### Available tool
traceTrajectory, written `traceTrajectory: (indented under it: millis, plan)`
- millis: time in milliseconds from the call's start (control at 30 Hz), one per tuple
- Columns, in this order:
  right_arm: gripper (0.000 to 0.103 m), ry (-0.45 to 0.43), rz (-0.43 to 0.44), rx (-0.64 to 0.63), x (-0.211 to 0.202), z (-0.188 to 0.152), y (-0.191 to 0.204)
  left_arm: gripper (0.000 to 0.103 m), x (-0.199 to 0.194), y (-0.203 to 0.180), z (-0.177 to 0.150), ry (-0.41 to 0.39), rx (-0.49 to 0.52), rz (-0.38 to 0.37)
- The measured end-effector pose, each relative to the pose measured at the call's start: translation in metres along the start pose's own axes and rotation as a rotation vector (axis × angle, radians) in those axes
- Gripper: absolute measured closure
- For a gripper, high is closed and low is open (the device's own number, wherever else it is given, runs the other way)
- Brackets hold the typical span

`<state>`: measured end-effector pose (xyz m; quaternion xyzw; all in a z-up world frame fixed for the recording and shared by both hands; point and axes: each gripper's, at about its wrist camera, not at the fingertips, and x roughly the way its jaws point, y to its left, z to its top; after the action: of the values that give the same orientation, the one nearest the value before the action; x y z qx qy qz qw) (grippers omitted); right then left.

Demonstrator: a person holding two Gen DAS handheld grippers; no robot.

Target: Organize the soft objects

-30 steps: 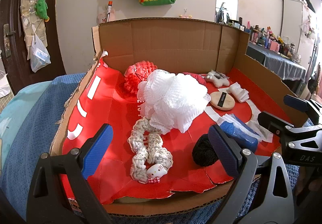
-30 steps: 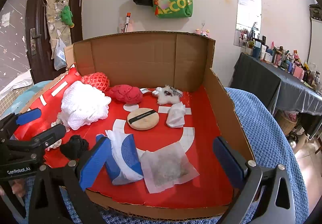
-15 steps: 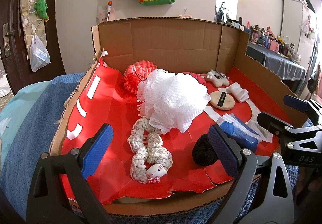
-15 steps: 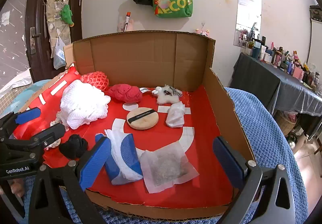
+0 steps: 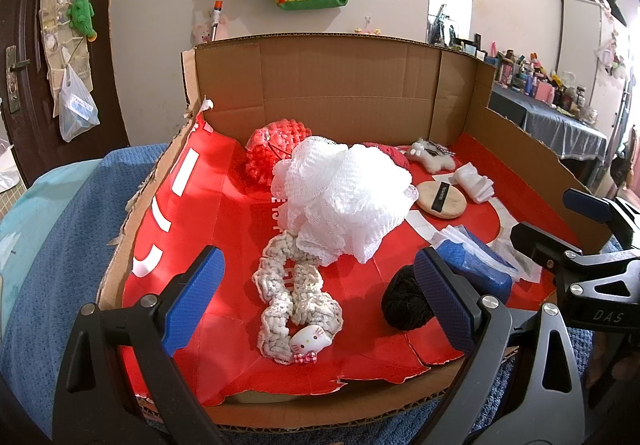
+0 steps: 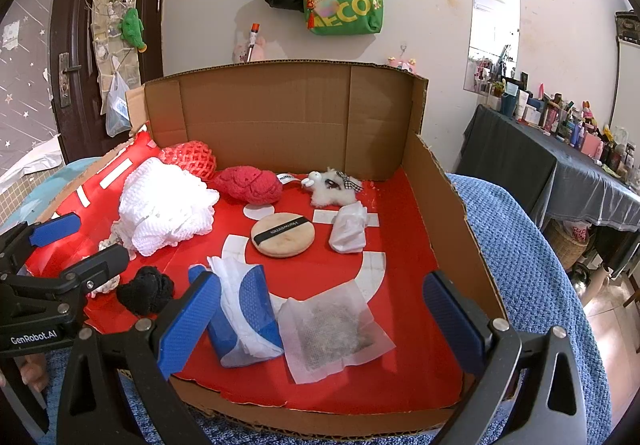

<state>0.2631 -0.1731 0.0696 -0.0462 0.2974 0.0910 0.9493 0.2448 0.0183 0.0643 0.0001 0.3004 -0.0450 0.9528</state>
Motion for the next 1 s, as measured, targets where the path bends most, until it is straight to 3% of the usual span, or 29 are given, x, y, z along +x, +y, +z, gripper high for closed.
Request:
traceTrajectory:
  millis: [1000]
  plan:
    - [0.0, 0.001, 0.0, -0.002, 0.0005, 0.0005, 0.0004, 0.006, 0.0018, 0.0009, 0.0014, 0.004, -0.001, -0.002]
